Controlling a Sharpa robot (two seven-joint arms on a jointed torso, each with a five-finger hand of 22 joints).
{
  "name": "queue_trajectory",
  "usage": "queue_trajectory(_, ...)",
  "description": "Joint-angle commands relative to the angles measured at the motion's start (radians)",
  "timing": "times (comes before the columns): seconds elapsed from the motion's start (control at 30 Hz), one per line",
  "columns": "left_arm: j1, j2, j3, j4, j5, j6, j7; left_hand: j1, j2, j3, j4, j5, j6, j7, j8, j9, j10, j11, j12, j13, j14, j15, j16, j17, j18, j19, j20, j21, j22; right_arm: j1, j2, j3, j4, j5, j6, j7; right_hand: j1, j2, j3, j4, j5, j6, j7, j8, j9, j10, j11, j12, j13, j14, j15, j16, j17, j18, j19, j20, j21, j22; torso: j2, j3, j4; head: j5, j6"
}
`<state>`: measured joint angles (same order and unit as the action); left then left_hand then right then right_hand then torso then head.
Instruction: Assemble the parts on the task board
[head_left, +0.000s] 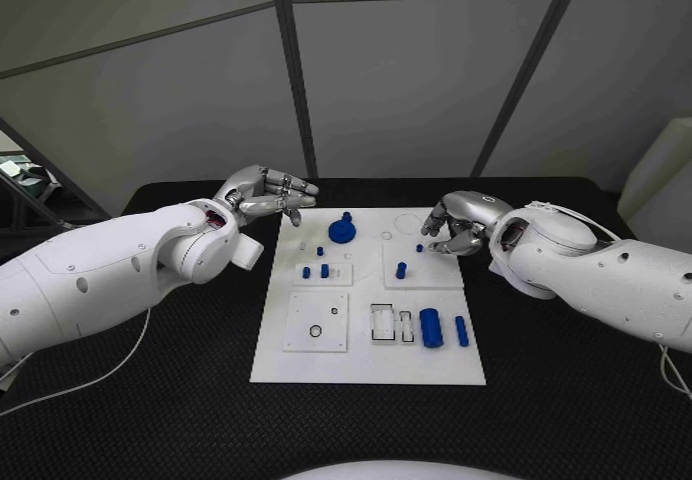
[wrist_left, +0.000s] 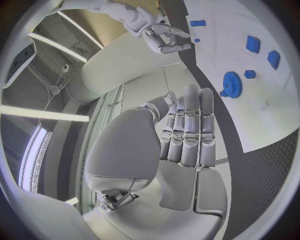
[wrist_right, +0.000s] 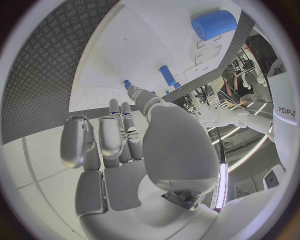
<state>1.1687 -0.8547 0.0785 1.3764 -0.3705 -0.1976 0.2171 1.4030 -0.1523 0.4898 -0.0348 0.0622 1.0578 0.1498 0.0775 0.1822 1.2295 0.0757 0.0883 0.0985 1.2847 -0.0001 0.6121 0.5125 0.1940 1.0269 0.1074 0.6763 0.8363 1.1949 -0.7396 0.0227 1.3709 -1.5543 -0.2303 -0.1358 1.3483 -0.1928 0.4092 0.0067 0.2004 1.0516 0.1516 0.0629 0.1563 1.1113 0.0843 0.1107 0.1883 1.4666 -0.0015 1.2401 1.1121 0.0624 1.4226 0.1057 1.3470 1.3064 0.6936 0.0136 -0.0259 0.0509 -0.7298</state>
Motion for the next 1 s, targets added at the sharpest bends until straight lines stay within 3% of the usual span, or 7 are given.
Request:
queue_trajectory(0.03,0.0,-0.004,0.001,0.008,0.128,0.016,0.08,0.002,0.009,-0.002,-0.004,0.007,0.002,0.002,-0.004,-0.002,-0.003,0.008,0.002,-0.001,-0.007,0.001,-0.005,-0.002,-0.012,-0.007,-0.002,-0.007,-0.001,0.002,0.014,0.001,-0.014,-0.06,0.038,-0.073,-0.001,0.009,0.005,-0.001,-0.005,-0.009,-0.001,-0.001,-0.003,-0.002,0.007,-0.01,-0.006,0.016,0.003,0.001,-0.002,0.004,0.003,0.003,0.002,0.0,0.001,-0.0003,0.0026,-0.002,-0.003)
queue_trajectory(0.27,-0.001,-0.01,0.001,0.012,0.137,0.021,0.087,0.002,0.009,-0.003,-0.004,0.007,0.002,0.003,-0.005,-0.002,-0.003,0.008,0.002,-0.001,-0.008,0.002,-0.007,-0.003,-0.012,-0.007,-0.002,-0.009,-0.002,0.001,0.042,0.001,-0.032,-0.059,0.068,-0.087,-0.006,0.007,0.005,-0.002,-0.005,-0.012,0.0,-0.001,-0.007,-0.002,0.008,-0.015,-0.012,0.016,0.004,0.002,-0.003,0.004,0.003,0.003,0.003,0.001,0.001,0.0001,0.0002,0.005,-0.007)
queue_trajectory(0.5,-0.001,-0.008,0.001,0.012,0.139,0.022,0.086,0.001,0.008,-0.005,-0.005,0.007,0.001,0.005,-0.006,-0.003,-0.004,0.01,0.002,-0.002,-0.01,0.003,-0.011,-0.005,-0.012,-0.009,-0.001,-0.011,-0.003,0.001,0.06,0.0,-0.042,-0.05,0.122,-0.076,-0.005,0.023,0.022,-0.01,-0.005,0.006,-0.006,0.005,-0.011,0.024,0.002,-0.016,-0.025,0.019,0.001,0.014,0.009,0.0,0.012,0.002,0.015,0.016,0.0,0.0008,-0.0021,0.009,-0.014)
queue_trajectory(1.0,-0.001,-0.006,0.001,0.007,0.14,0.011,0.09,0.002,0.01,-0.006,-0.008,0.008,0.003,0.007,-0.006,-0.003,-0.003,0.011,0.003,-0.002,-0.01,0.004,-0.015,-0.007,-0.012,-0.01,-0.001,-0.014,-0.003,-0.002,0.074,0.0,-0.047,-0.043,0.143,-0.06,-0.014,0.043,0.046,-0.022,-0.003,0.042,-0.017,0.011,-0.015,0.067,-0.009,-0.02,-0.047,0.022,-0.009,0.027,0.019,-0.004,0.023,-0.006,0.032,0.038,-0.001,0.0003,-0.0008,0.018,-0.016)
